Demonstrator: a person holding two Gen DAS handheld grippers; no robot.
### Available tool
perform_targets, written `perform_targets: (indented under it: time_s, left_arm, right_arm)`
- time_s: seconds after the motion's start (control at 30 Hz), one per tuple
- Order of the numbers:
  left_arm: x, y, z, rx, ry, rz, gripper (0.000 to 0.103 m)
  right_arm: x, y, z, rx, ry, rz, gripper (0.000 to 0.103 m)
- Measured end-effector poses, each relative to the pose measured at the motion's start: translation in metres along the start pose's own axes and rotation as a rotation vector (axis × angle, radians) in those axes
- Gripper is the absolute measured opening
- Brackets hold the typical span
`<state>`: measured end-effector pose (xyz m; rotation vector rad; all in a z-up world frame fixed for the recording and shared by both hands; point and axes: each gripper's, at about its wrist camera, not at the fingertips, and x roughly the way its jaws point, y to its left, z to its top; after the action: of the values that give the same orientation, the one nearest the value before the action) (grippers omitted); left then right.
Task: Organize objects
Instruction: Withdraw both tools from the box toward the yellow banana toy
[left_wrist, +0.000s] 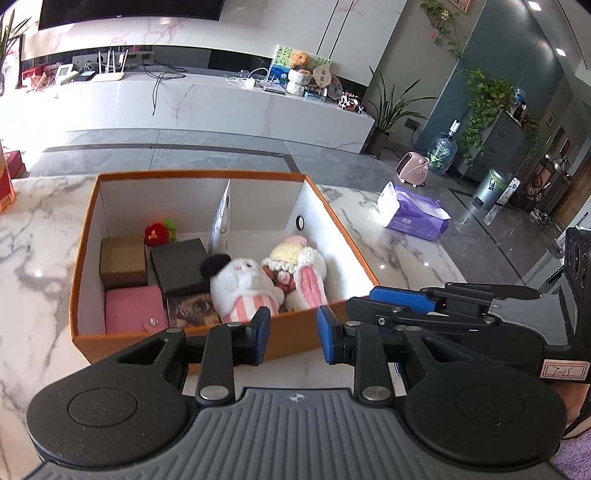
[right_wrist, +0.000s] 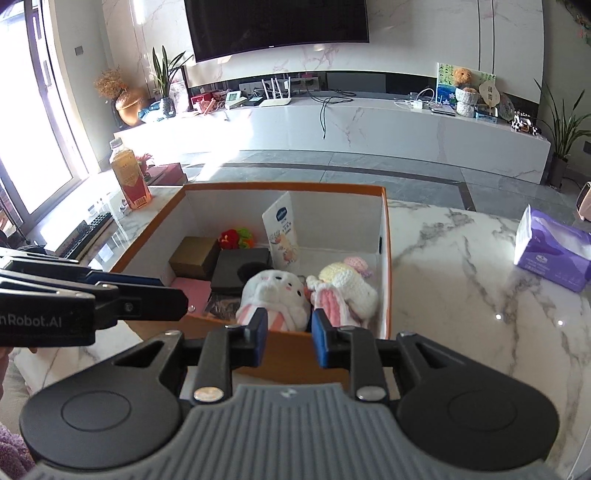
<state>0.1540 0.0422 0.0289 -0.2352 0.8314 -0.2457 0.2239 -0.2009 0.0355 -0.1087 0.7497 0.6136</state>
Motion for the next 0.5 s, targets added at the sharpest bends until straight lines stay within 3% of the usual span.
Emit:
perform_targets:
  time_s: [0.2, 0.37, 0.5]
  left_arm:
    - [0.009, -0.006, -0.037, -0.049, 0.065, -0.034, 0.033]
    - [0.017, -0.017, -0.065, -0.044, 0.100, -0.003, 0.037]
    - [0.022, -0.024, -0.078, -0.058, 0.126, -0.018, 0.042]
  right_arm:
    - [-0.020, -0.015, -0.044, 0.017, 0.027, -0.070, 0.033]
    - [-0.026, -0.033, -0.077, 0.049, 0.070, -0.108, 0.037]
    - [-0.025, -0.043, -0.096, 0.069, 0.108, -0.124, 0.043]
